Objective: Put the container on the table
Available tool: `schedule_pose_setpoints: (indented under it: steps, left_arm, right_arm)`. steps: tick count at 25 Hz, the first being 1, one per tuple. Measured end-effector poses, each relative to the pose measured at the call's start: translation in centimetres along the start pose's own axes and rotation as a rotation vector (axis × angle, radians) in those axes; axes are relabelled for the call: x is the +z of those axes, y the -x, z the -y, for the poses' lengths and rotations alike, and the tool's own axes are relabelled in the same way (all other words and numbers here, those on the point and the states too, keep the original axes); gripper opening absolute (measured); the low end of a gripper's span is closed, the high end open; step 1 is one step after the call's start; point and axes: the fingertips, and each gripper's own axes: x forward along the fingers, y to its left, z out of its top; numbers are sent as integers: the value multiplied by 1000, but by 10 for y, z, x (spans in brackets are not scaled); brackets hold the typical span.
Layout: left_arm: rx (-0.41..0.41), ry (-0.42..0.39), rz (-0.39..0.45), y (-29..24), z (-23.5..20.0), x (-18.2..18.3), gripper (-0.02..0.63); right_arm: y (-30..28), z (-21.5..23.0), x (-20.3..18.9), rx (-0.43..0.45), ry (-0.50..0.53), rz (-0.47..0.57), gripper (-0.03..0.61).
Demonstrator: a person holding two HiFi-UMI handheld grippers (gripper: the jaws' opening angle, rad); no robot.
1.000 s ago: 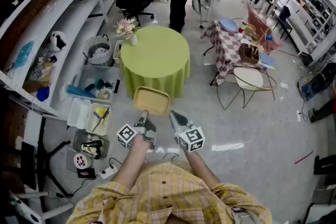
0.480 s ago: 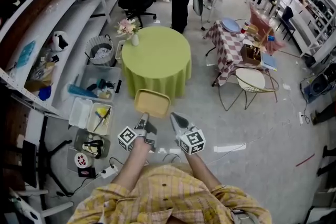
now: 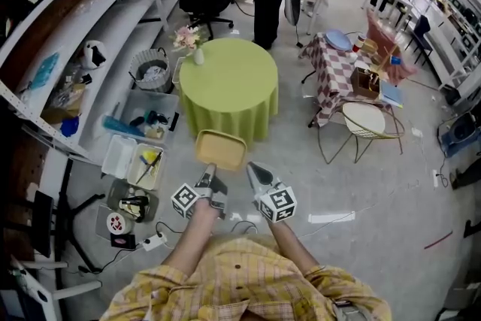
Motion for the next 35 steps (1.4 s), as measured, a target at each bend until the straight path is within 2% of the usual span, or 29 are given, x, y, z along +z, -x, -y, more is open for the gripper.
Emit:
schedule_pose_setpoints:
  steps: [13,19,26,35]
  left_arm:
    - [-3,3,44,14,-8,-54,17]
    - [-16,0,77,14,-7,-57,17]
    - [-1,15,73,5,-16,-61,17]
    - [-5,28,40,-36,-17,-59,17]
  right_arm:
    - [42,13,-8,70,13,1,-2]
    - [50,17,-4,94,25,17,-2]
    - [44,23,-11,97,36,3,-2]
    - [23,51,-8,63,38,3,-2]
